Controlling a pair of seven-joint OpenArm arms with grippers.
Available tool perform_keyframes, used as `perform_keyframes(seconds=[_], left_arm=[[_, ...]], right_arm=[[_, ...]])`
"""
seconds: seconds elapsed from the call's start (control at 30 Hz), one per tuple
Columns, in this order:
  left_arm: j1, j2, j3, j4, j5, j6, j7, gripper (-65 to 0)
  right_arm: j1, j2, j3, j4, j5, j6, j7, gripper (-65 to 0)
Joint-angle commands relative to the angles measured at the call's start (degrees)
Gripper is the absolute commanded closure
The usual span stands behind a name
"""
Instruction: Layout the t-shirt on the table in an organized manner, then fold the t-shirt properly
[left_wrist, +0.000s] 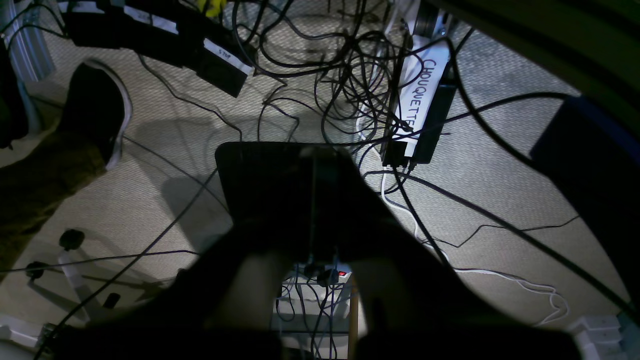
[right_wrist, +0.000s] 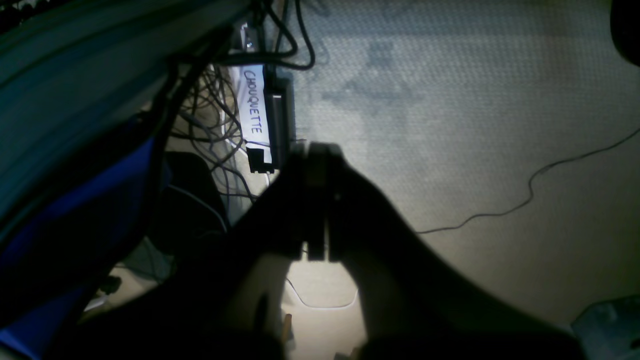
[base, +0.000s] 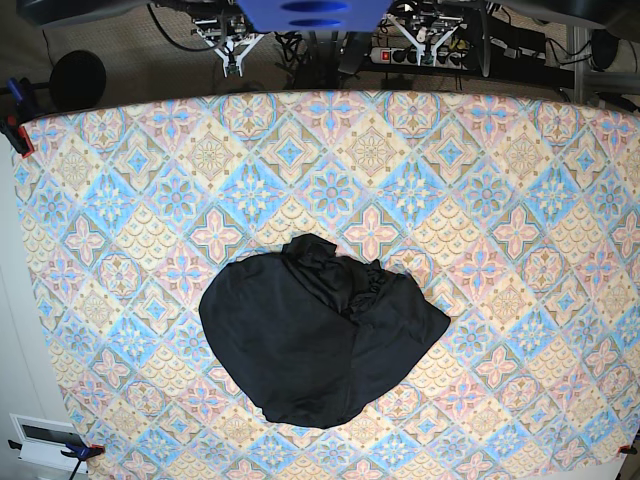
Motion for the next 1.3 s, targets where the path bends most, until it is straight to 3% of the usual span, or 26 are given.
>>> perform_keyframes(seconds=[0.0, 1.17, 1.27], left_arm=[[0.4, -0.1, -0.1, 0.1, 0.2, 0.2, 0.1, -0.2], [1.7, -0.1, -0.1, 0.4, 0.2, 0.2, -0.3, -0.2], [3.3, -0.3, -0.1, 1.3, 0.2, 0.2, -0.3, -0.2]], right_arm=[[0.0, 0.3, -0.1, 0.2, 0.1, 0.0, 0.4, 0.0], [-0.4, 0.3, -0.1, 0.2, 0.1, 0.0, 0.2, 0.0], [-3.3, 0.3, -0.2, 0.3, 0.1, 0.0, 0.4, 0.0]])
